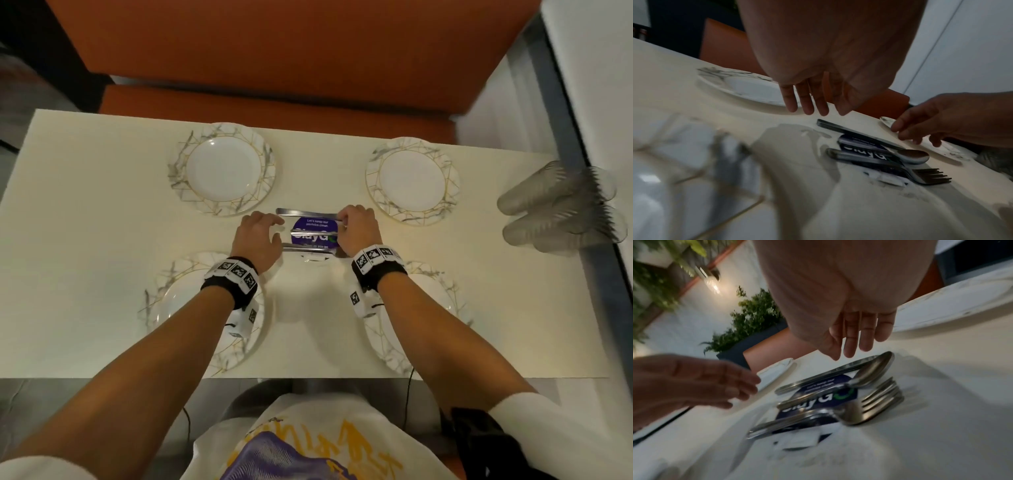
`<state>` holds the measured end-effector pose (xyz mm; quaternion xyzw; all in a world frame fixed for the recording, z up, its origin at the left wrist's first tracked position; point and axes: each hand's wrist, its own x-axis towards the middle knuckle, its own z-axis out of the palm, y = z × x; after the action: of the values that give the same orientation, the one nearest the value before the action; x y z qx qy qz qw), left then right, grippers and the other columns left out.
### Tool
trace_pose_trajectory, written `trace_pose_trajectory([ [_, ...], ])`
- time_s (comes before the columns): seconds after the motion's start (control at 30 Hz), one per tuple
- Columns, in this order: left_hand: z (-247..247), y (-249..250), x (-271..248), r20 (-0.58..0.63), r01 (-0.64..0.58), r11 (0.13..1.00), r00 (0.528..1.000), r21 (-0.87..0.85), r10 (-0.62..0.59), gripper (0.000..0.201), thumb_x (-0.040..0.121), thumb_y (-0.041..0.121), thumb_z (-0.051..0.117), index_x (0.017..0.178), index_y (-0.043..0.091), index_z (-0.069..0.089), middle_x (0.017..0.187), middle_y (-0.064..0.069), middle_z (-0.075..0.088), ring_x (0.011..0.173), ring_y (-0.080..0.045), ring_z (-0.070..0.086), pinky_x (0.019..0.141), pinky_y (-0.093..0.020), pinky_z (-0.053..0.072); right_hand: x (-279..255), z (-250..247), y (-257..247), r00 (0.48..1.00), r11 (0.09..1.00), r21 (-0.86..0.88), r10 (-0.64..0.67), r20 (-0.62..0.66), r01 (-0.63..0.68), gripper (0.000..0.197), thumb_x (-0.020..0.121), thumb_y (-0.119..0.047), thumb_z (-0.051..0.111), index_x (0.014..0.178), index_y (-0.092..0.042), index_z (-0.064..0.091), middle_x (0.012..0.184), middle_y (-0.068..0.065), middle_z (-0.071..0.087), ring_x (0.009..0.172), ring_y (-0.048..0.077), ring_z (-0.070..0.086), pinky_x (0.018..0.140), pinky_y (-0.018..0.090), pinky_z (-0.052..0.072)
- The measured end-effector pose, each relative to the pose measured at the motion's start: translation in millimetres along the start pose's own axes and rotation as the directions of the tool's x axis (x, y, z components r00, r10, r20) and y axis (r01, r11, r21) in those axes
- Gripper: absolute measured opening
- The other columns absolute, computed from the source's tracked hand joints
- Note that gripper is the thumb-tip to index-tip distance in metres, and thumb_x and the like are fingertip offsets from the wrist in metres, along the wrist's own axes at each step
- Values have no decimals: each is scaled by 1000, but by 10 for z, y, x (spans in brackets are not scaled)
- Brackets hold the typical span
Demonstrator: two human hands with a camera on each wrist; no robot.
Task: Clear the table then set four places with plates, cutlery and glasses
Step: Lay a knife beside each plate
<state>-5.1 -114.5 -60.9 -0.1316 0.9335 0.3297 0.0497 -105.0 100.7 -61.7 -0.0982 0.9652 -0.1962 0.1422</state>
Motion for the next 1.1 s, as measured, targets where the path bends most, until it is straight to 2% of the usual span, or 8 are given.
trace_pose_trajectory([
  [0.17, 184, 322, 495, 62, -70, 995, 996, 66, 66, 34, 92, 15, 63, 125, 10, 69, 123, -14, 64, 115, -35, 55, 98, -45, 46, 367, -42, 106, 985, 942, -289, -157, 66, 170, 29, 91, -23, 64, 120, -16, 66, 119, 5, 60, 114, 27, 50, 93, 39, 46],
  [0.37, 392, 414, 795, 149, -130, 970, 984, 206, 100, 33, 94, 14, 64, 127, 13, 71, 122, -11, 65, 114, -33, 54, 97, -46, 44, 470, -11, 128, 936, 826, -440, -300, 184, 351, 8, 85, -25, 71, 86, -18, 74, 92, 2, 63, 93, 23, 56, 77, 36, 44],
  [0.47, 407, 400, 858, 173, -155, 965, 978, 213, 119, 25, 95, 11, 64, 115, 15, 77, 109, -9, 68, 107, -31, 54, 92, -46, 46, 486, -12, 138, 915, 813, -420, -352, 198, 403, 6, 84, -20, 73, 81, -15, 72, 87, 2, 62, 90, 23, 56, 76, 36, 44],
  [0.6, 404, 381, 908, 171, -154, 964, 978, 216, 118, 19, 92, 8, 68, 104, 16, 80, 101, -8, 70, 101, -30, 57, 87, -48, 50, 586, -69, 137, 886, 812, -362, -388, 252, 459, 12, 93, -16, 60, 95, -8, 69, 102, 8, 62, 103, 27, 53, 83, 37, 44],
  [0.77, 381, 391, 948, 232, -183, 956, 964, 231, 128, 18, 91, 6, 66, 101, 15, 77, 103, -6, 68, 101, -29, 57, 87, -45, 49, 631, -108, 89, 864, 787, -378, -372, 340, 488, 21, 94, -19, 62, 112, -8, 60, 118, 9, 58, 114, 27, 50, 89, 38, 45],
  [0.93, 336, 384, 912, 258, -220, 958, 951, 182, 170, 15, 92, 4, 64, 103, 10, 73, 103, -9, 66, 100, -29, 57, 88, -42, 48, 626, -160, 48, 858, 825, -324, -324, 399, 462, 20, 94, -11, 58, 113, -8, 56, 115, 11, 62, 109, 28, 53, 92, 38, 44],
  [1.03, 256, 365, 841, 228, -190, 975, 960, 117, 160, 13, 94, 6, 64, 103, 9, 72, 99, -7, 66, 96, -26, 56, 89, -42, 48, 653, -277, -5, 875, 865, -259, -328, 357, 430, 13, 95, -9, 57, 107, -13, 59, 109, 6, 62, 105, 25, 51, 91, 36, 42],
  [1.1, 171, 363, 791, 147, -133, 991, 981, 19, 129, 11, 94, 7, 65, 102, 10, 72, 95, -6, 66, 91, -23, 57, 85, -38, 49, 705, -429, -91, 899, 891, -209, -343, 272, 403, 8, 96, -18, 60, 104, -20, 61, 106, -1, 60, 106, 22, 50, 93, 38, 40],
])
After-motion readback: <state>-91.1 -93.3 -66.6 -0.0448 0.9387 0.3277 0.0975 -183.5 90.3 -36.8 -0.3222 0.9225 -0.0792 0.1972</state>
